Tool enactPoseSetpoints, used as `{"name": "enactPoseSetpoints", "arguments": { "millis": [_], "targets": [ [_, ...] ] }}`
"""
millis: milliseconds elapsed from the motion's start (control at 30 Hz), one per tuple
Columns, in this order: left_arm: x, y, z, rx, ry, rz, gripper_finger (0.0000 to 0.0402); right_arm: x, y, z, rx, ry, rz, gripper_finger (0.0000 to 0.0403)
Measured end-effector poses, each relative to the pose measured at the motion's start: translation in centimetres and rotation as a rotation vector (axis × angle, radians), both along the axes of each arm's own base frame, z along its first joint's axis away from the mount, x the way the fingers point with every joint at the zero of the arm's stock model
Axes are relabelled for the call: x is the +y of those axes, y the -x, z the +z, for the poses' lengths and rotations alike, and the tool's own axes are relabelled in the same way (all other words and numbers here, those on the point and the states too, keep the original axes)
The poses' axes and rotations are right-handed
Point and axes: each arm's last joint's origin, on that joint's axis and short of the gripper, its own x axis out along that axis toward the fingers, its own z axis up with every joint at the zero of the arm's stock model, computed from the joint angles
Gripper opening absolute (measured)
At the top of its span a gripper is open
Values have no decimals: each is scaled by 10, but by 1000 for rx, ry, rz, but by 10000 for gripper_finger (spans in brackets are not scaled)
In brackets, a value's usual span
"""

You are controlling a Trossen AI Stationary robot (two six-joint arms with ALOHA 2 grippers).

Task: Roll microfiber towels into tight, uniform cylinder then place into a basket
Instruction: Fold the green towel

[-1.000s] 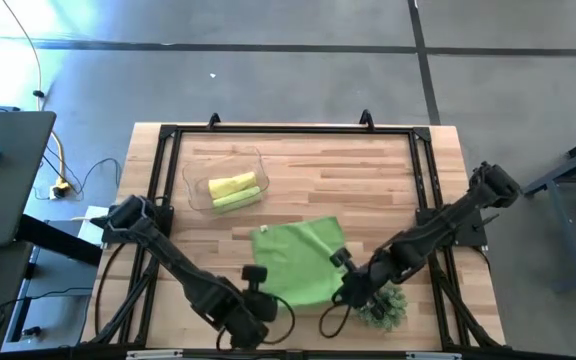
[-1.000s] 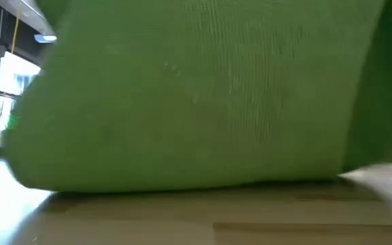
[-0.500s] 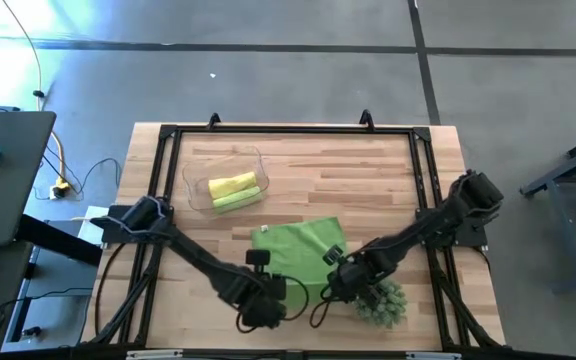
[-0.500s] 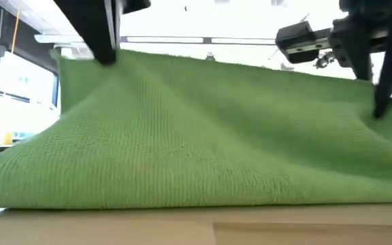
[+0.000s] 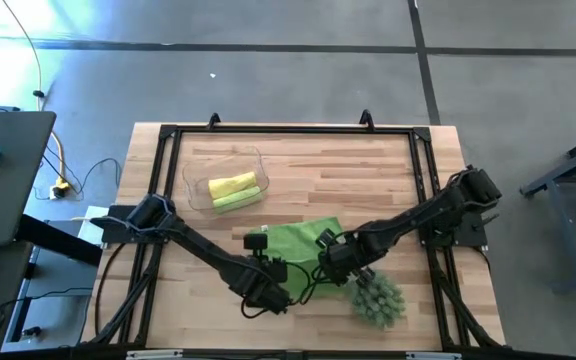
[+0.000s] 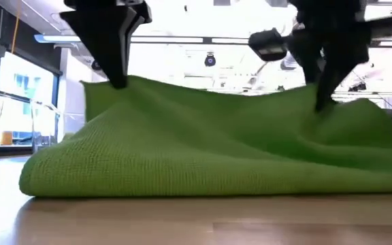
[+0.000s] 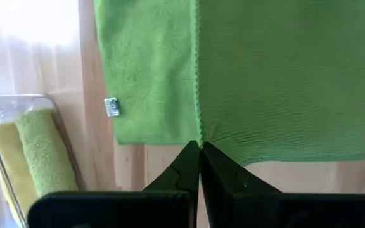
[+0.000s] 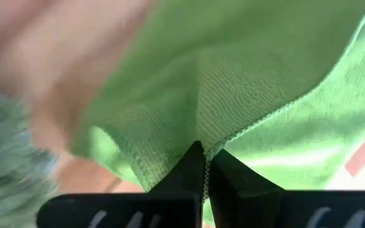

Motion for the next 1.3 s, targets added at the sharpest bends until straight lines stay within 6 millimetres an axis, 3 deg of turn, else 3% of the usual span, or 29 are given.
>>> {"name": "enactPoseSetpoints", "arguments": {
  "millis": [133, 267, 700, 1300],
  "targets": [
    [-1, 1, 0, 8, 2, -10, 0, 7, -1, 10, 20, -94, -22, 0],
    [0, 3, 0, 30, -10, -15, 0, 7, -1, 10, 4, -46, -28, 0],
    [15, -4, 0, -35, -91, 67, 0, -33, -8, 8, 69, 5, 122, 0],
    [52, 4, -68, 8, -68, 196, 0, -73, -36, -31, 139, -54, 33, 0]
  ]
}}
